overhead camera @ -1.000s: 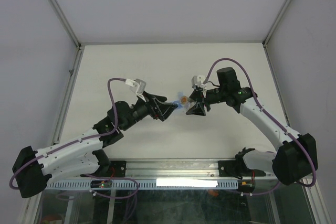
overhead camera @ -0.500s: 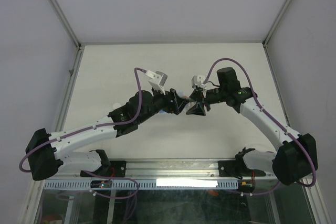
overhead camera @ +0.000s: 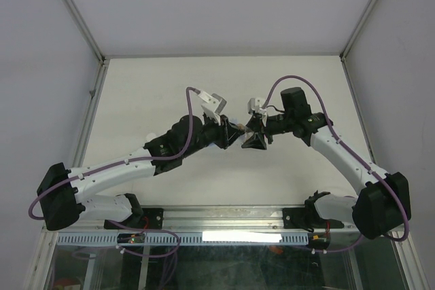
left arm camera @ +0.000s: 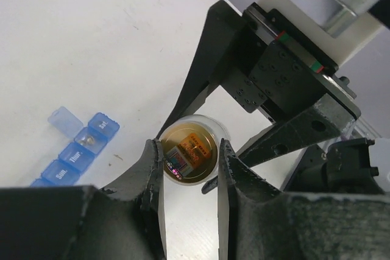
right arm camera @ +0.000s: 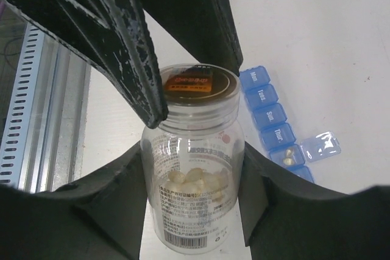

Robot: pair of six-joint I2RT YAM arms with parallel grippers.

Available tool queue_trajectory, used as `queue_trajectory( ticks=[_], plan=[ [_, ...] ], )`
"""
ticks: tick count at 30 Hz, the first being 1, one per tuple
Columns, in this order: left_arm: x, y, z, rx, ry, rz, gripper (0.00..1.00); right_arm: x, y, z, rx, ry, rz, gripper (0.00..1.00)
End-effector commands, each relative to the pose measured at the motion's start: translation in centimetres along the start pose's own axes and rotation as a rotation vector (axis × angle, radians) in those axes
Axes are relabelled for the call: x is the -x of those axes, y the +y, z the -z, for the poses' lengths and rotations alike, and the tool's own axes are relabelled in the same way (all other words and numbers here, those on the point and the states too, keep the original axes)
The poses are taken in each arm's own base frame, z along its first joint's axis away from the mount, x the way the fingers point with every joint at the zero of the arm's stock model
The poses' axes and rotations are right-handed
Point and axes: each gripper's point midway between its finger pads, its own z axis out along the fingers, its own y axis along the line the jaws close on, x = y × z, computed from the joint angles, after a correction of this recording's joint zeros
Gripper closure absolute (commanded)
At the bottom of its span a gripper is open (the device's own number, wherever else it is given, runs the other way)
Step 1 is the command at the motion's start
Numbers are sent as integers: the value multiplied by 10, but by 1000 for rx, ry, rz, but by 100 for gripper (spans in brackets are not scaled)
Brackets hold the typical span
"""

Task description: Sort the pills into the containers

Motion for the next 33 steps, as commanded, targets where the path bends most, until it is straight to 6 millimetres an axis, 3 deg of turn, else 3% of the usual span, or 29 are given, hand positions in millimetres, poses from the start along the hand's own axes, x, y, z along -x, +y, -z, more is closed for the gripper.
queue_trajectory(
  ticks=[1,5,6,7,8,10,13,17,22,25,33],
  plan=[
    [-8,-25,0,-205,22,-244,88,22,1,0,20,-59,61,100],
    [-23,-41,13,-441,7,-598,88,24,2,1,17,-62,66,100],
    [-21,-40,15,-447,-26,-661,79,24,2,1,16,-61,68,100],
    [-13,-37,16,-425,-82,-695,56,24,1,1,15,-61,69,100],
    [-5,-31,18,-377,-140,-684,23,24,1,2,12,-60,69,100],
    [26,-29,27,-306,-292,-627,2,24,0,2,8,-58,71,100],
    [46,-26,43,-253,-373,-454,1,24,1,3,8,-59,77,100],
    [49,-17,54,-190,-353,-209,1,24,1,3,11,-61,79,100],
    [45,-9,43,-93,-258,68,17,24,1,3,12,-60,78,100],
    [38,-4,28,21,-163,90,25,25,2,3,11,-61,84,100],
    [26,-12,11,101,-75,0,26,24,1,3,11,-58,85,100]
  ],
)
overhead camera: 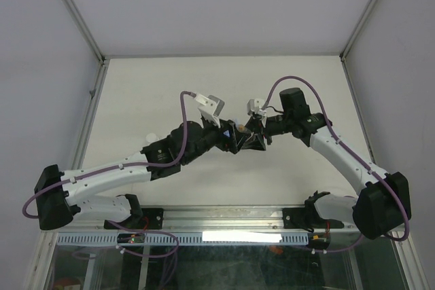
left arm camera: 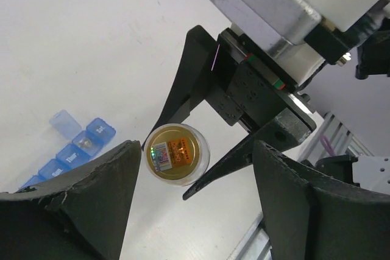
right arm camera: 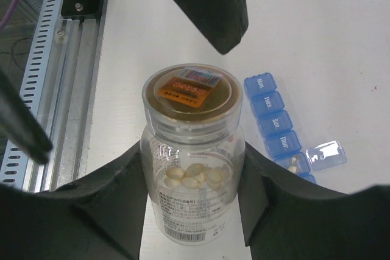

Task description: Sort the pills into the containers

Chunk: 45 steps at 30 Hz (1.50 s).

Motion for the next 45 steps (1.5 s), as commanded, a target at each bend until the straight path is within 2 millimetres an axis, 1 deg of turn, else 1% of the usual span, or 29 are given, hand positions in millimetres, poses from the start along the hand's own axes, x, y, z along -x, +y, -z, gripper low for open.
queue_trajectory(
  ticks=[1,5,11,15,16,17,18,20,21,24,25,26,27,28,29,30,32,34,36,38,40,44,45],
  plan=[
    [5,5,-6,80,21,-9,26,23,-3,5,-13,-49,81,100],
    [4,6,-11,92,34,-34,31,24,-3,5,-12,-50,83,100],
    [-1,1,-15,66,56,-45,44,24,-2,5,-11,-51,82,100],
    [-5,-1,-18,50,73,-81,55,25,-2,6,-12,-52,83,100],
    [-6,-1,-18,45,77,-99,60,25,-2,6,-11,-53,84,100],
    [-7,-1,-18,38,79,-119,68,25,-2,6,-11,-53,83,100],
    [-8,-3,-17,16,79,-149,73,25,-2,6,-11,-53,84,100],
    [-11,-13,-14,-86,78,-260,80,25,-2,6,-11,-53,84,100],
    [-14,-21,-12,-163,73,-332,81,25,-2,6,-11,-54,85,100],
    [-39,-35,2,-414,76,-668,81,25,-1,6,-9,-54,84,100],
    [-44,-32,5,-435,61,-746,79,26,-1,6,-11,-56,86,100],
    [-46,-26,7,-430,42,-798,64,26,-1,6,-11,-56,87,100],
    [-41,-19,8,-390,6,-818,38,26,-1,6,-11,-56,88,100],
    [-28,-14,10,-338,-57,-806,15,27,-1,7,-12,-56,89,100],
    [-14,-11,14,-290,-120,-771,3,27,-2,7,-15,-55,89,100],
    [-1,-11,20,-263,-185,-726,1,26,-2,7,-18,-54,89,100],
    [20,-13,33,-241,-277,-606,1,26,-3,8,-18,-54,87,100],
    [29,-15,42,-239,-298,-488,1,26,-3,7,-18,-54,88,100],
    [32,-14,44,-214,-284,-364,1,24,-3,7,-16,-52,83,100],
    [31,-11,40,-182,-267,-266,1,24,-3,6,-15,-52,83,100],
    [30,-7,33,-145,-256,-185,5,23,-4,6,-15,-51,82,100],
    [20,-3,12,-72,-169,-157,13,23,-4,6,-16,-49,81,100],
    [23,-3,7,-57,-160,-159,14,23,-4,6,-17,-49,80,100]
  ],
)
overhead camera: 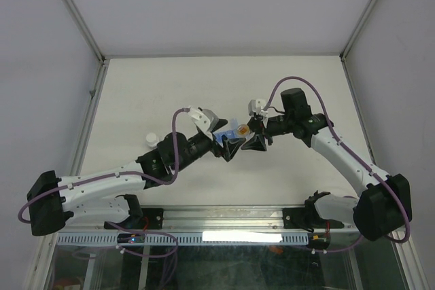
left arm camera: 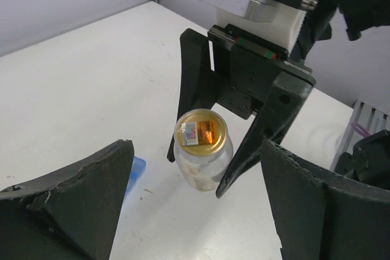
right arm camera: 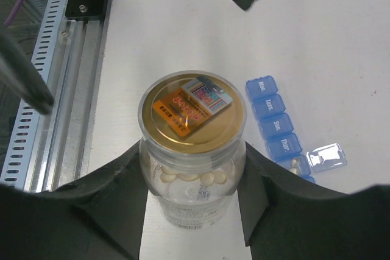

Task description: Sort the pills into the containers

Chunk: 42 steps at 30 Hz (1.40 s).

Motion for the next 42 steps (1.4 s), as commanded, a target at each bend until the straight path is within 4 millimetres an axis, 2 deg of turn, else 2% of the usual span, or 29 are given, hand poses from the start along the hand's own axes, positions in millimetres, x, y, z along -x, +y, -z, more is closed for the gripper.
queue_trajectory(
  ticks=[1,11,19,20,23,26,27,30,32,34,35,37,39,42],
  plan=[
    [17,4,-22,92,13,105,15,20,-7,4,-24,-36,70,100],
    [2,4,-39,111,101,58,29,20,-7,4,-22,-37,70,100],
    [-8,2,-45,95,144,26,39,20,-7,4,-22,-37,69,100],
    [-7,1,-45,89,143,21,42,21,-7,4,-22,-37,69,100],
    [-9,-3,-45,55,150,-5,75,21,-7,4,-22,-37,68,100],
    [-9,-12,-41,-12,143,-34,94,21,-7,4,-23,-38,70,100],
    [-9,-14,-40,-25,138,-39,100,21,-7,4,-22,-37,68,100],
    [-7,-14,-36,-37,122,-50,100,21,-7,4,-21,-39,69,100],
    [-7,-12,-35,-29,118,-51,100,21,-6,4,-21,-41,68,81],
    [-7,-10,-33,-22,118,-52,100,22,-5,4,-22,-44,68,55],
    [-8,-9,-32,-18,118,-52,100,22,-6,4,-25,-45,67,47],
    [-8,-5,-31,-9,117,-47,100,22,-6,5,-26,-47,64,24],
    [-9,0,-28,7,117,-45,100,23,-7,6,-30,-49,61,10],
    [-11,10,-23,34,121,-32,100,24,-8,8,-36,-55,58,1]
  ],
)
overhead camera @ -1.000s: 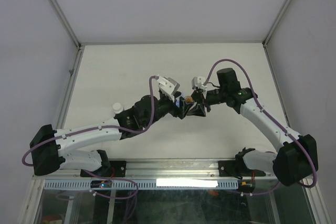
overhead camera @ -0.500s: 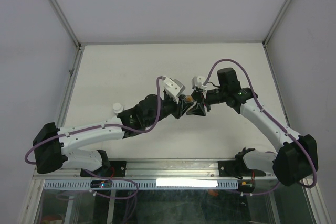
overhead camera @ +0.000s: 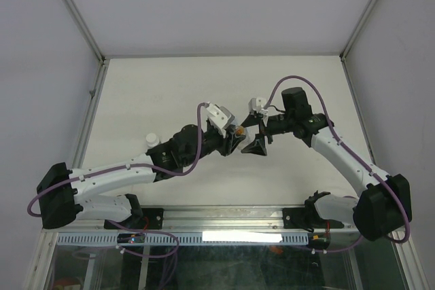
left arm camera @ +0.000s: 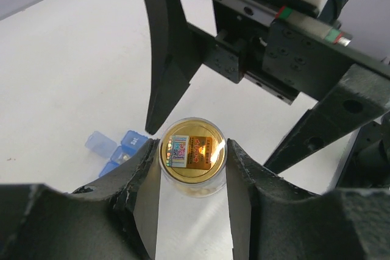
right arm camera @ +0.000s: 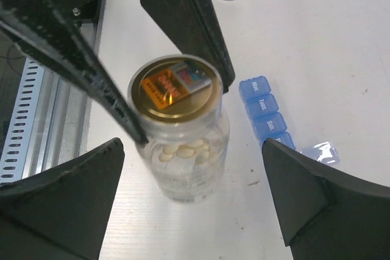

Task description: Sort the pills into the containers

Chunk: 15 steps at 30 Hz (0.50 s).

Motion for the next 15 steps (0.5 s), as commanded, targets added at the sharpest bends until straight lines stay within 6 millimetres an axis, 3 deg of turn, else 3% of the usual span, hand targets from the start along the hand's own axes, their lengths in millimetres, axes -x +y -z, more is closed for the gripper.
queue_trajectory(
  ticks=[1,5,8,15],
  plan=[
    [18,13,11,18,-69,14,100,23,-3,7,-15,-55,59,0],
    [8,36,19,90,-54,26,100,26,-5,12,-27,-68,56,0],
    [-2,66,25,174,-35,38,100,27,-7,15,-40,-74,58,0],
    [-13,172,45,449,-39,136,100,24,-14,17,-72,-71,50,0]
  ],
)
